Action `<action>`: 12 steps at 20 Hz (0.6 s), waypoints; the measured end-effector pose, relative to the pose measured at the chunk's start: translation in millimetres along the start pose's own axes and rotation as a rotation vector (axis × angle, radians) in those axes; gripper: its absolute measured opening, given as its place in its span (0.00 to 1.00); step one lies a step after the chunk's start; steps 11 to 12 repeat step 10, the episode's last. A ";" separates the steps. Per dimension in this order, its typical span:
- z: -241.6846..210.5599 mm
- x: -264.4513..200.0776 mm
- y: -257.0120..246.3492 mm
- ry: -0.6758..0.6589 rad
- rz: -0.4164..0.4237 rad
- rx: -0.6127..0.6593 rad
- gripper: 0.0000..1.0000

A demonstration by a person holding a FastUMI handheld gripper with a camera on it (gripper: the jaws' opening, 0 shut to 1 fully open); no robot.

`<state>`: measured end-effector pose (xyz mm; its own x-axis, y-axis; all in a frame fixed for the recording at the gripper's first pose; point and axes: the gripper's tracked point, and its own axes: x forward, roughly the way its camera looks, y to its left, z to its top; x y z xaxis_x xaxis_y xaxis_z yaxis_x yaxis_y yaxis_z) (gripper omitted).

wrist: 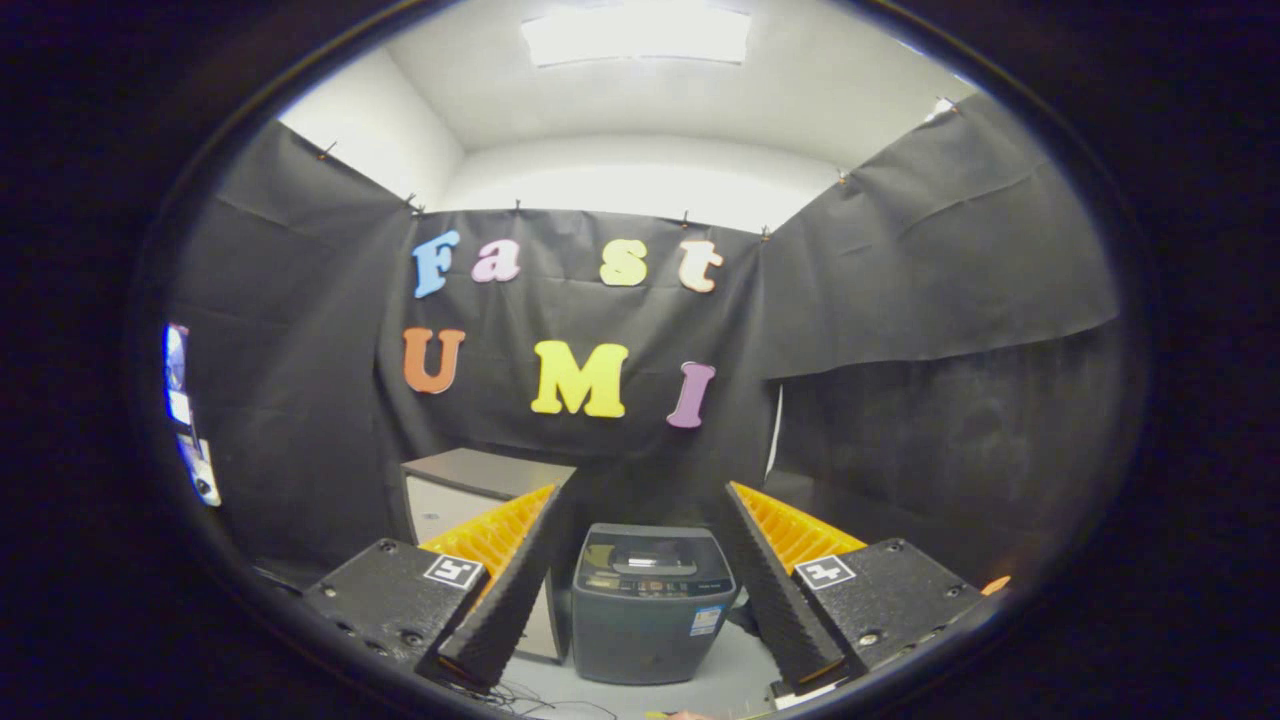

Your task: Put the clothes into the washing machine and then close the washing machine lid.

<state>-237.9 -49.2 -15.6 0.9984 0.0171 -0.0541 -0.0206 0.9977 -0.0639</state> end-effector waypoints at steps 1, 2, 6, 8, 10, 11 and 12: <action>-1.2 -3.7 -2.1 -0.004 0.020 -0.004 0.98; 1.9 -7.6 -1.8 -0.018 0.044 -0.005 0.98; 8.0 -15.2 -2.0 -0.044 0.112 -0.021 0.98; 14.2 -21.3 -1.9 -0.058 0.145 0.006 0.98; 17.9 -25.7 -3.2 -0.072 0.174 0.014 0.99; 17.9 -25.7 -3.2 -0.072 0.174 0.014 0.99; 17.9 -25.7 -3.2 -0.072 0.174 0.014 0.99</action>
